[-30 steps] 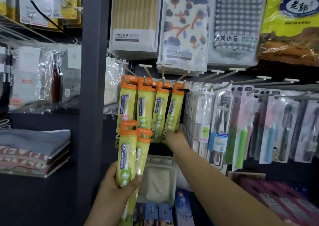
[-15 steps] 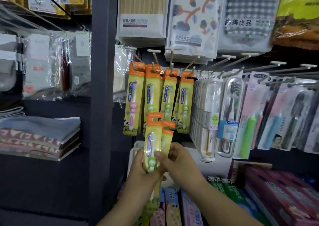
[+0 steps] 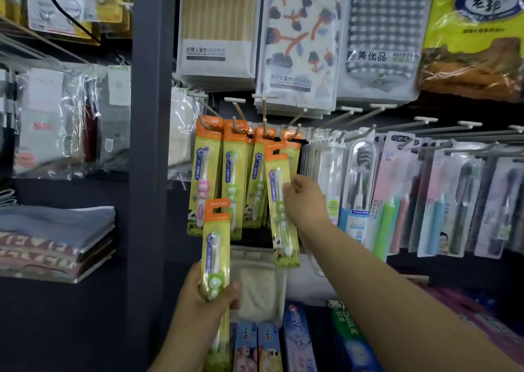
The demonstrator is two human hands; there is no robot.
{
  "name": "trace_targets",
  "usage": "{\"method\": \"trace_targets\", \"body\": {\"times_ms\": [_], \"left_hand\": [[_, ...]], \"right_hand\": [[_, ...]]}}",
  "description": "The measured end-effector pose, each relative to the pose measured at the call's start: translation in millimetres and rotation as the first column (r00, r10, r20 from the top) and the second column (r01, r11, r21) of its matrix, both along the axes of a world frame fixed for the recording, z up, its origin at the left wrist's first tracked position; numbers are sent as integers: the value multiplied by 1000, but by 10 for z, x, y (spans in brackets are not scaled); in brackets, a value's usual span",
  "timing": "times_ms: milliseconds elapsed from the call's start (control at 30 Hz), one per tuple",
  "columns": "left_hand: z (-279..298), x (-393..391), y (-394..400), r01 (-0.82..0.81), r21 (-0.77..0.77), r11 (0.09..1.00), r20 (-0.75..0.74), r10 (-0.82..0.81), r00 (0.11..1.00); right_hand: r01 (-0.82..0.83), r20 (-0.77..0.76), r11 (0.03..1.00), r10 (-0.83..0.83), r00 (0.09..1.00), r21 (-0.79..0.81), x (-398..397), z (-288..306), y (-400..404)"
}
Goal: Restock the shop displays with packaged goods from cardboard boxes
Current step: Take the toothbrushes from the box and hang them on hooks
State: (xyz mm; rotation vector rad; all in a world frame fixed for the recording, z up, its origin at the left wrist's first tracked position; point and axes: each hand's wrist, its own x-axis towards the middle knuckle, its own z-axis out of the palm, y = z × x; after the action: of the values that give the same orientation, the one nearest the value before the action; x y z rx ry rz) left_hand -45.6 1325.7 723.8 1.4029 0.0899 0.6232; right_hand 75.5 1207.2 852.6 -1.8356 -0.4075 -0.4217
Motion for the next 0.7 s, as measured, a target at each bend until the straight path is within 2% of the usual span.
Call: {"method": "trace_targets", "body": {"times_ms": [67, 200, 467, 533, 633, 700], "left_hand": [[32, -24, 13, 10, 35, 999, 18, -11, 1000], [62, -48, 53, -6, 64, 998, 33, 4, 999], [77, -77, 154, 16, 68, 998, 26, -17, 1000], [89, -109, 153, 22, 57, 998, 32, -24, 999], [57, -92, 178, 17, 49, 999, 22, -18, 1000], [43, -79, 181, 17, 51, 999, 7, -17, 1000]], "right_hand": [[51, 25, 999, -50, 998, -12, 22, 172, 11], [110, 5, 992, -111, 994, 62, 131, 332, 141], [132, -132, 956, -101, 986, 262, 169, 272, 305], [110, -127, 947, -74, 989, 303, 159, 242, 295], [147, -84, 944, -127, 988, 294, 261, 186, 265], [139, -136, 954, -106, 985, 266, 323, 76, 286]]}}
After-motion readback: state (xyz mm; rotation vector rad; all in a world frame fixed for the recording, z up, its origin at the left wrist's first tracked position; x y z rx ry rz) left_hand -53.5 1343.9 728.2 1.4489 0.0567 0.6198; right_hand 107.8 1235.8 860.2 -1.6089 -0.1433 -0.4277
